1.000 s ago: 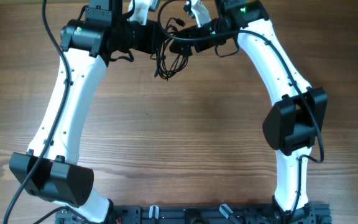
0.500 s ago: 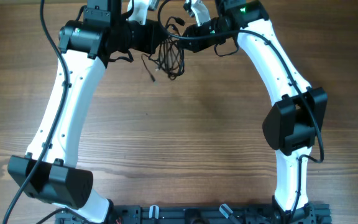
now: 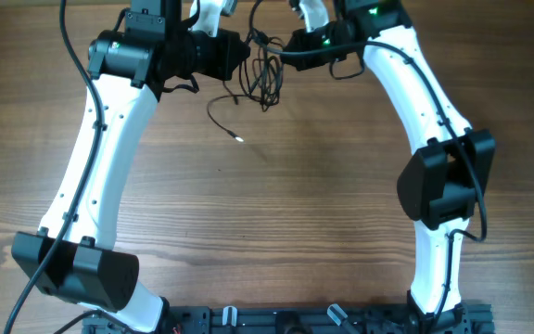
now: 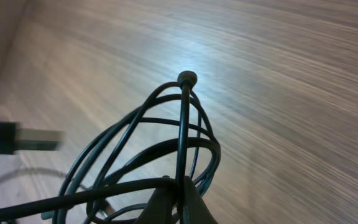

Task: Untangle cables

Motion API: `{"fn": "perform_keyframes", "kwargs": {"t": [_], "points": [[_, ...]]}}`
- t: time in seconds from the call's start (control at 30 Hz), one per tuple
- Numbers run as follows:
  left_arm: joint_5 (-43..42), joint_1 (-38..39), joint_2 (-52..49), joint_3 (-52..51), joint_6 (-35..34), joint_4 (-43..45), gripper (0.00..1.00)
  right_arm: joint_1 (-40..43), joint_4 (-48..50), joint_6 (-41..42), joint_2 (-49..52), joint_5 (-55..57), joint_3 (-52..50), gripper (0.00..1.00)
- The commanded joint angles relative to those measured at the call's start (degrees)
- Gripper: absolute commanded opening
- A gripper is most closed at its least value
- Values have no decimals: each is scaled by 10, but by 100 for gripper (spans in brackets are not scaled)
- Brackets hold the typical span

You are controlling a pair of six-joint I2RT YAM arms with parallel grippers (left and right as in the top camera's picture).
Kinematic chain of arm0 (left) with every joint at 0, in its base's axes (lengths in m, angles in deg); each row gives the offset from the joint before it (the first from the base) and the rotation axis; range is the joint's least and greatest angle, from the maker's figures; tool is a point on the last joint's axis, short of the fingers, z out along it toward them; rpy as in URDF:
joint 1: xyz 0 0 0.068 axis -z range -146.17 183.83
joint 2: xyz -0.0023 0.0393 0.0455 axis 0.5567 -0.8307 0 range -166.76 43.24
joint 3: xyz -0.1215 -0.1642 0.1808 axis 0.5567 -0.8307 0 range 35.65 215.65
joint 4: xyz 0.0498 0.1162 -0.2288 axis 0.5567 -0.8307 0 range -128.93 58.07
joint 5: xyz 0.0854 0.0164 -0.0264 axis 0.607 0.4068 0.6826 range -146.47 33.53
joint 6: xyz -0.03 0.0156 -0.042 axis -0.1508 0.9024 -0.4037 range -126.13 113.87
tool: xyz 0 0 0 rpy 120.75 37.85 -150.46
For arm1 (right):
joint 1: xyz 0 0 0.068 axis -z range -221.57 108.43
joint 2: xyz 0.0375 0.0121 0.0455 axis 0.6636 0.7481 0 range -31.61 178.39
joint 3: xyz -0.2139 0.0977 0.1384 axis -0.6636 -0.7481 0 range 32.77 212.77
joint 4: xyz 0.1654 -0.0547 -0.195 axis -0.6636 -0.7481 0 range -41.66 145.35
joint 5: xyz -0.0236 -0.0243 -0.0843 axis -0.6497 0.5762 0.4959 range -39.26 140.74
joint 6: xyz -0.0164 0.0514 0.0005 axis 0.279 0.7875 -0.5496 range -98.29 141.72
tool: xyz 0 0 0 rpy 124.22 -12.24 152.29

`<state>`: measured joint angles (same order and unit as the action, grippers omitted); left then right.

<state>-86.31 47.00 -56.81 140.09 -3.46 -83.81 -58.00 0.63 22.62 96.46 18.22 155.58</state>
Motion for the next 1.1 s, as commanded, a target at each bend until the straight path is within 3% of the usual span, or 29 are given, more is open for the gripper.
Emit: {"fn": "perform_keyframes", "kwargs": {"t": [0.0,0.4,0.57,0.93,1.07], "points": [[12,2,23,13,1,2,4,27,0,23,17,52,-6,4],[46,0,23,13,10,2,4,91,-21,23,17,103,-6,5],[104,-7,23,13,12,2,4,127,-37,20,17,111,-6,5],[103,-112,23,13,11,2,4,189,-74,3,17,147,-6,5],[58,-158,23,13,11,-3,4,203,-87,-10,17,148,-6,5]]}}
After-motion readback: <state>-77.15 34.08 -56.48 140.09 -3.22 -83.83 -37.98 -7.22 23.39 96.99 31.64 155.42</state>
